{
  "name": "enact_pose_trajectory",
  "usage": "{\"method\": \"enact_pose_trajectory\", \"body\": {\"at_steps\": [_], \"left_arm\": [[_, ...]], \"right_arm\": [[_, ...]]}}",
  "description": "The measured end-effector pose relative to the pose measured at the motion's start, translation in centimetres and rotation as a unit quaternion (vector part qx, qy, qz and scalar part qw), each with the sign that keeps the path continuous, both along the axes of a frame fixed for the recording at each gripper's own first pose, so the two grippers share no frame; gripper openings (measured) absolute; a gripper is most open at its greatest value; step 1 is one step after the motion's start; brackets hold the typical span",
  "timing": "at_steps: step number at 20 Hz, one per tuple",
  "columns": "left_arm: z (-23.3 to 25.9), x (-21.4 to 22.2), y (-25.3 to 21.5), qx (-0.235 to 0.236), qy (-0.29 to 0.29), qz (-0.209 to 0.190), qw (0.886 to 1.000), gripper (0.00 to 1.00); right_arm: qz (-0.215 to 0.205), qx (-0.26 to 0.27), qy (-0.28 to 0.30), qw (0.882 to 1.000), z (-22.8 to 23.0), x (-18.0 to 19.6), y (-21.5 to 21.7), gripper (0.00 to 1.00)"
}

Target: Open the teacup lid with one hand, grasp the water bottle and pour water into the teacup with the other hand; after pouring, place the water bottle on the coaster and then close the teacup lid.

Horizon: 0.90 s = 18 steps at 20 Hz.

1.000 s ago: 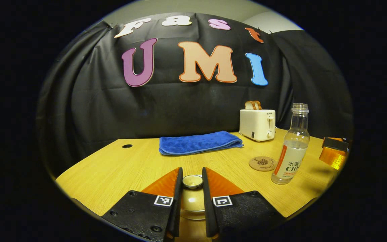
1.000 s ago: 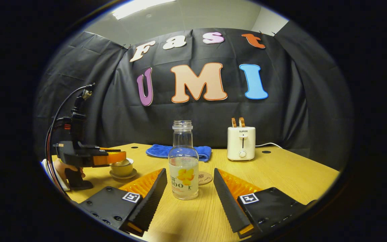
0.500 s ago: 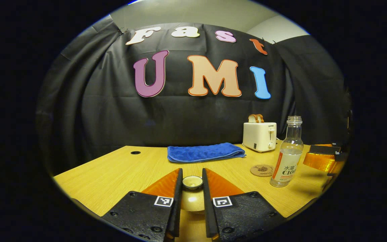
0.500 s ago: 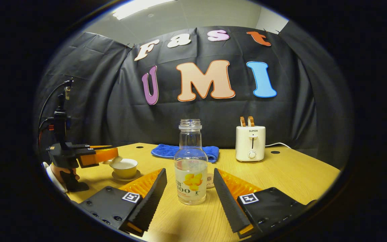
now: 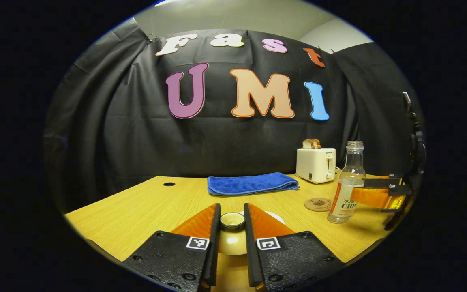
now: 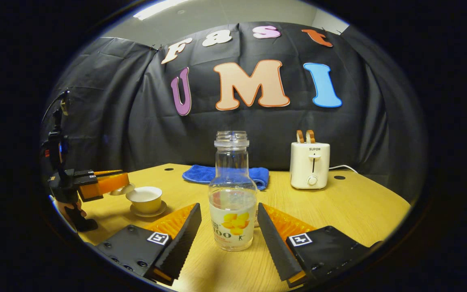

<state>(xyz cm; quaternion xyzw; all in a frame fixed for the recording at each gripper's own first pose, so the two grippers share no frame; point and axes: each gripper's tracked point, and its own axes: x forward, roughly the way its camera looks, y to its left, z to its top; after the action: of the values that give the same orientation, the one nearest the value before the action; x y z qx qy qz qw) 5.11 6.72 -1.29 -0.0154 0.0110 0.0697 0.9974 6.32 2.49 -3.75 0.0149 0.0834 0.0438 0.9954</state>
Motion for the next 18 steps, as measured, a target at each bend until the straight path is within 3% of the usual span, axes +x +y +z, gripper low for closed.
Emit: {"method": "enact_pose_trajectory", "body": {"at_steps": [9,15,18], "left_arm": [[0.0,-0.9,0.0,0.001,-0.002,-0.022,1.000,0.28],[-0.2,-1.1,0.3,0.002,-0.001,-0.010,1.000,0.28],[-0.1,-1.0,0.4,0.002,-0.001,-0.007,1.000,0.28]], "right_arm": [[0.014,-0.004,0.000,1.000,0.1,1.0,0.3,0.91],[0.026,-0.014,0.017,0.999,-0.6,1.4,0.9,0.87],[0.021,-0.003,0.034,0.999,-1.2,1.7,0.5,0.90]]}}
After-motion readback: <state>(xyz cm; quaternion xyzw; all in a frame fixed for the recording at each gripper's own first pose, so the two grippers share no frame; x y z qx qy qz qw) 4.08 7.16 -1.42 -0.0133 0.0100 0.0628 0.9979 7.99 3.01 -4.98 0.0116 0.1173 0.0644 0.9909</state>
